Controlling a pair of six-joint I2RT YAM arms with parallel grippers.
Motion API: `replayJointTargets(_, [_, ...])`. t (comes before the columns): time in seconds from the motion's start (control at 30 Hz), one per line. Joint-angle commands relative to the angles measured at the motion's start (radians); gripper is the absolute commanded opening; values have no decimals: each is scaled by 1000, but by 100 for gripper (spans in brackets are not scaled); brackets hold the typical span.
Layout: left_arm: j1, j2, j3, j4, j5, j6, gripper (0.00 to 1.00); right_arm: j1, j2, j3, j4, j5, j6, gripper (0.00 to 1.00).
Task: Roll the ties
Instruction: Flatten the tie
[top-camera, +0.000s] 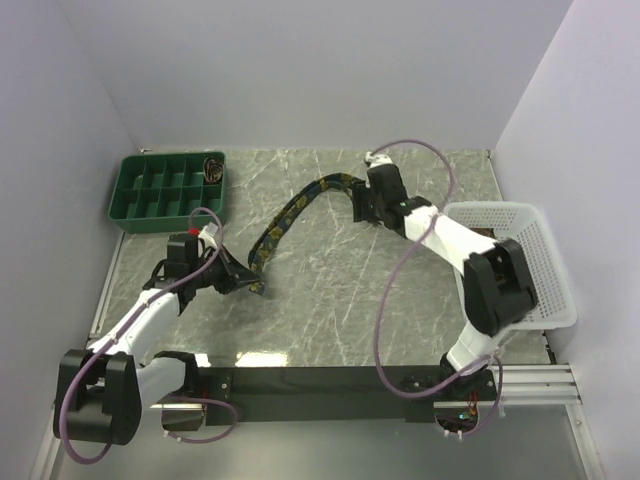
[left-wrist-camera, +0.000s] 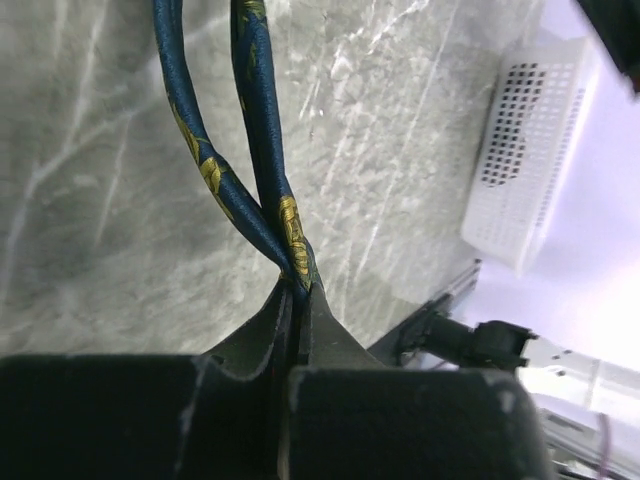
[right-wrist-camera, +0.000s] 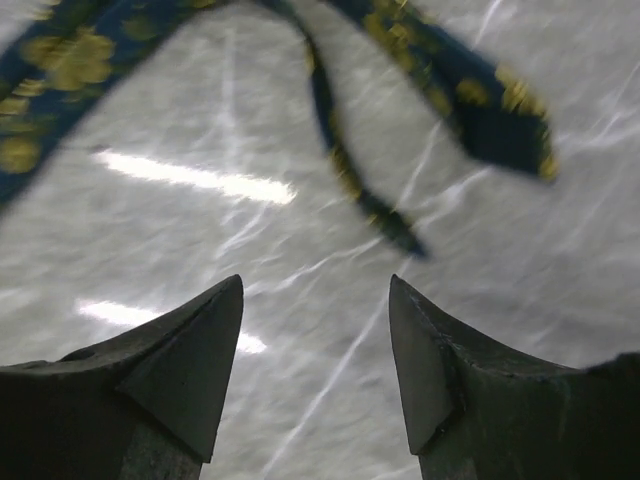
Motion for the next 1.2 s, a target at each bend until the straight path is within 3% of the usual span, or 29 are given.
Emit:
replayJointTargets(0.0, [4,-1,75,-94,-52,124,1,-4,126,132,-144,122,-264,68])
replayJointTargets(0.1, [4,23,115,-145,-70,188,1,-10,179,202,-138,100,-396,76])
replayJointTargets(0.17, [4,34,138,-180,-78,233,1,-12,193,226,-126,38,-444,76])
replayJointTargets(0.4, [4,50,163,-209,-99,290,1,-15,337,373,-198,-75,-562,66])
replayJointTargets(0.6, [4,51,155,-197,-105,288,1,-29,464,487,-287,-95,-577,54])
replayJointTargets(0.77, [4,62,147,-191,-102,285,1,-46,493,511,-265,-45,-573,31])
replayJointTargets(0.83, [4,63,146,-193,-96,282,1,-61,492,515,-244,-33,-567,14])
replayJointTargets(0.93, [4,59,149,-200,-76,288,1,-93,469,518,-192,-20,-548,4])
replayJointTargets(1.17, [-3,51,153,-225,20,291,1,-158,515,620,-178,10,-525,0])
